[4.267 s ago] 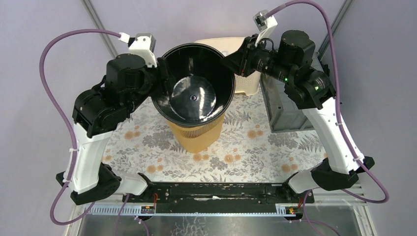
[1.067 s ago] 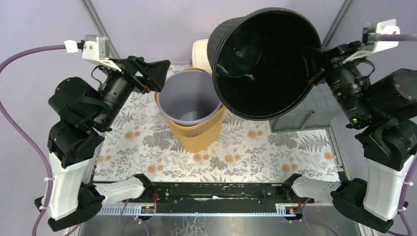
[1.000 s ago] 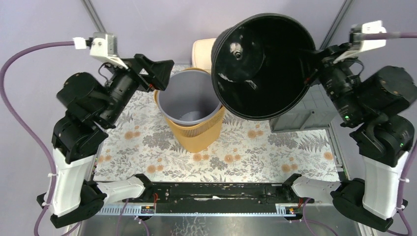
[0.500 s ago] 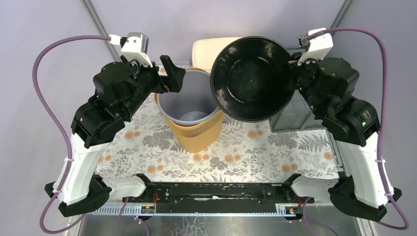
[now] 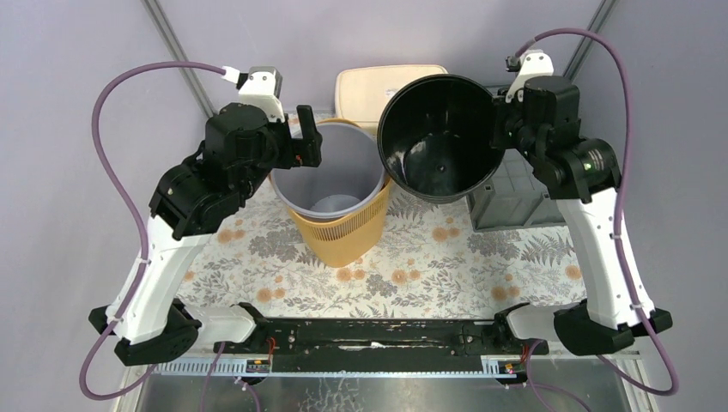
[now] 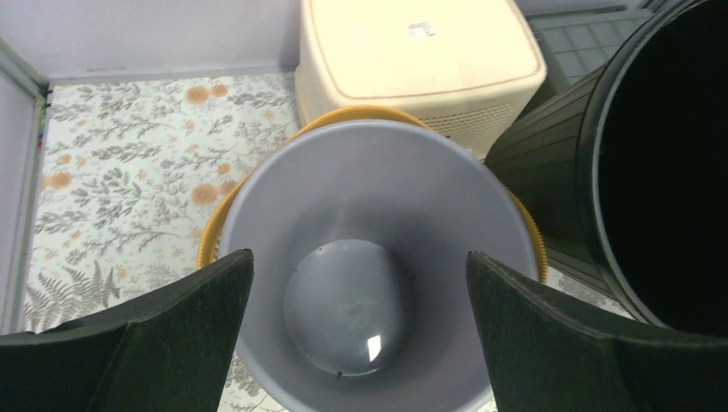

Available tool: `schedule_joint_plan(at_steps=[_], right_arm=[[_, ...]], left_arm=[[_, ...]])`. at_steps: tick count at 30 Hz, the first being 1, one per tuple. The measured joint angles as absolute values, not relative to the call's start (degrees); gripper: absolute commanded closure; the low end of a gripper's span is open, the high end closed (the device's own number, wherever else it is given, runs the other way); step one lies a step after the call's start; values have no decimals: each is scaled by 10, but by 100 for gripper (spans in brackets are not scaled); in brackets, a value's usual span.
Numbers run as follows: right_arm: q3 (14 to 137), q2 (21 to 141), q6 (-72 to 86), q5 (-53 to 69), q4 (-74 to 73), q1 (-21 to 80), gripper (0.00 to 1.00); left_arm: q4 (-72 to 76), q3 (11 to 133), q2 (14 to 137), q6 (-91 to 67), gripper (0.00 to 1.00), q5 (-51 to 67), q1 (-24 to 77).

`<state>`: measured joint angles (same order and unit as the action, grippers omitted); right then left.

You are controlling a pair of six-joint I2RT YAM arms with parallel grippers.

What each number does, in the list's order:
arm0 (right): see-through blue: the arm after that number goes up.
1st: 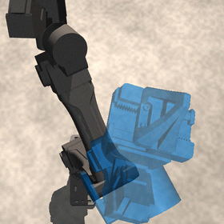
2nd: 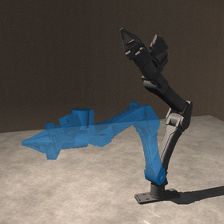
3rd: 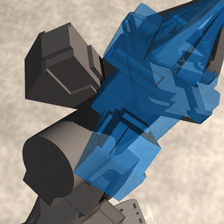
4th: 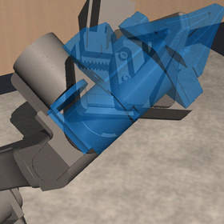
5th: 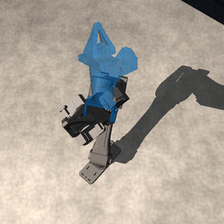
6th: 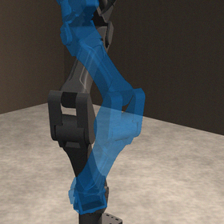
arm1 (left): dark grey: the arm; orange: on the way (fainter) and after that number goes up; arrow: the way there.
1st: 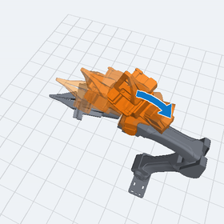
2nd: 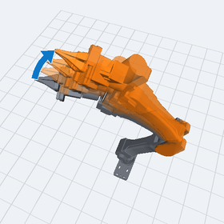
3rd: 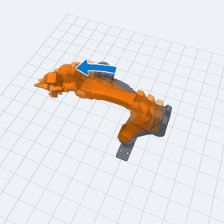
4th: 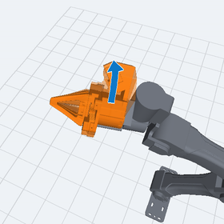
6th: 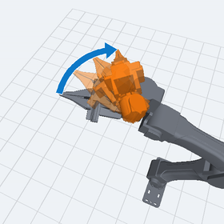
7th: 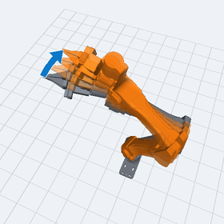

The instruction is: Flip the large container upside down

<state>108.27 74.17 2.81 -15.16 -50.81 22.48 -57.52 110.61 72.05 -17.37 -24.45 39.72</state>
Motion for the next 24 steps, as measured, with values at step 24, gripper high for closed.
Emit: schedule_joint_plan(at_steps=[24], right_arm=[[1029,830,89,-9,-520,134,91]], left_arm=[[-607,1020,745,-153,0,-203,272]])
